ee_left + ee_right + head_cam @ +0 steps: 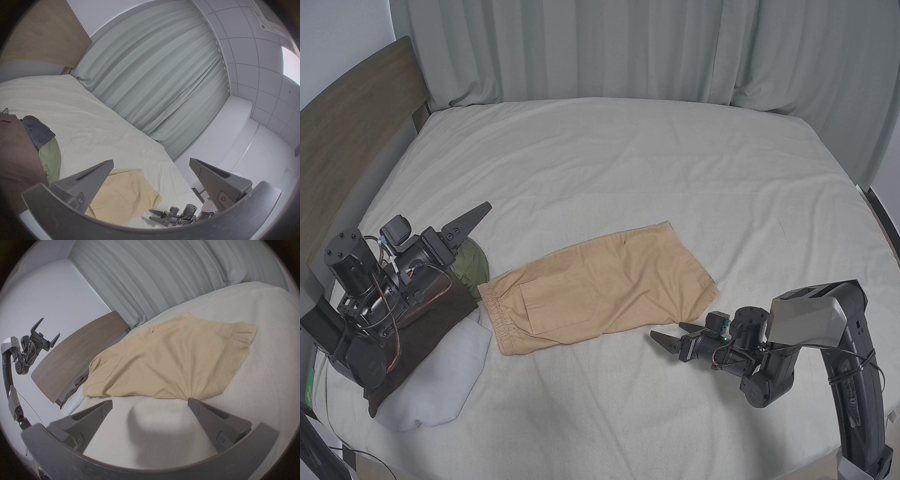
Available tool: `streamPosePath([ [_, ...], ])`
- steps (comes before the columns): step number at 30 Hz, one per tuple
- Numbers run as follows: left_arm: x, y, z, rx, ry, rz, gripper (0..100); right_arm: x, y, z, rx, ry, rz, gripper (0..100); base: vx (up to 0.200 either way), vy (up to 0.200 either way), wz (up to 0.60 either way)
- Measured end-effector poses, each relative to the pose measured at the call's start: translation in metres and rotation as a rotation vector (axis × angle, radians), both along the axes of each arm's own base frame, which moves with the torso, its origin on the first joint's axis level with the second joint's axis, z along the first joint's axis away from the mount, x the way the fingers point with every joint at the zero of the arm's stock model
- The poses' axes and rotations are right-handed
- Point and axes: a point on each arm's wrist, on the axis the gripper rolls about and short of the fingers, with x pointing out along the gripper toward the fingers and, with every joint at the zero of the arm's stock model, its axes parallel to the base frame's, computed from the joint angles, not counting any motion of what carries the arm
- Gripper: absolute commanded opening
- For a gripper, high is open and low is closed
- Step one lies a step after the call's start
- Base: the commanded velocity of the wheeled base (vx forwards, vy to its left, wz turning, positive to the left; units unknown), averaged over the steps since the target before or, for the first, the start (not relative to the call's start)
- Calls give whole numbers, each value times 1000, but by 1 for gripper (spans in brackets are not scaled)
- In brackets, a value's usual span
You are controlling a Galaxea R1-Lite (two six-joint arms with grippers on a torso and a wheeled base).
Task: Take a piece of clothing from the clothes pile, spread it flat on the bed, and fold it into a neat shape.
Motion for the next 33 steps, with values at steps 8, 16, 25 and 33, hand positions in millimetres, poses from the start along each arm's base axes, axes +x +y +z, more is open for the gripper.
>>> streamPosePath([
  [8, 0, 0, -1, 0, 3, 0, 100, -10, -2, 14, -3, 9, 5, 100, 0, 0, 0],
  [16, 0, 1, -2, 5, 5, 4, 100, -26, 1, 17, -19, 43, 26, 100, 0, 0, 0],
  [25, 5, 2, -17, 180, -47, 42, 100, -2, 12, 11, 18, -5, -11, 100, 0, 0, 0],
  [33, 9, 2, -32, 249, -34, 50, 100, 21, 21, 4, 81, 49, -44, 100, 0, 0, 0],
])
